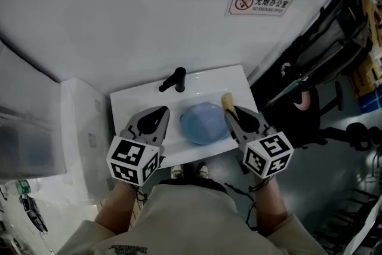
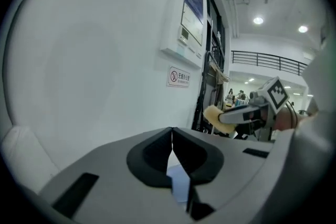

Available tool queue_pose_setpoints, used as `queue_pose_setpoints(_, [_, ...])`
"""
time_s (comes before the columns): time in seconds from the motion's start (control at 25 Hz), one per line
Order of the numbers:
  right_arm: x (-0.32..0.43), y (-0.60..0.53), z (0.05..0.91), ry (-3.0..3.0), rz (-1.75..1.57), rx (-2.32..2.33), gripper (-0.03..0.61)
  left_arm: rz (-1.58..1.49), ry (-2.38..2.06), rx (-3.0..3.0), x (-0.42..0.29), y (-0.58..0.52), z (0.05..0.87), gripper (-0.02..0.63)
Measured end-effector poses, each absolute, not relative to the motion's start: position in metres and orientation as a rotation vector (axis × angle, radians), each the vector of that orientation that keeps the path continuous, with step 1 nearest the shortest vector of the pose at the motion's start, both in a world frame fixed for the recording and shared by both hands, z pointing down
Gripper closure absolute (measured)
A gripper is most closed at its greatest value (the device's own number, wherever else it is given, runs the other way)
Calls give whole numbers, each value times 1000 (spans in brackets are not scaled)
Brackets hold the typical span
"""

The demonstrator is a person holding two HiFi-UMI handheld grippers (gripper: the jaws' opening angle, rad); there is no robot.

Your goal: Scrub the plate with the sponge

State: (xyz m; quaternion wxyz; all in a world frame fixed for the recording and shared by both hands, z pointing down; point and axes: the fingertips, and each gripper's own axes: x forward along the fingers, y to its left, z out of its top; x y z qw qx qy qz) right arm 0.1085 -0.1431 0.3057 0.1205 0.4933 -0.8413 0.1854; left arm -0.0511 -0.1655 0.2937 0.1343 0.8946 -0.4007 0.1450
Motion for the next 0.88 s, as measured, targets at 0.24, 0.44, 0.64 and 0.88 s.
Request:
queue_pose_setpoints(0.24, [101,-174,347,-2451,593,1291,505,471,-1154,2504,-45,-195,325,543])
queue_pose_setpoints(0.44, [92,-198,396,-2422,661,1168,505,566,-1075,2422,-33,-210,378,486])
queue_pose_setpoints(0.64, [83,-210,450,-2376,738,1091,505,597,-1009,2288,-26,-218,442,458])
queue_pose_setpoints(0.88, [69,-212,511,-2309,791,987,503,672,-941,2152,-21,-216,521,448])
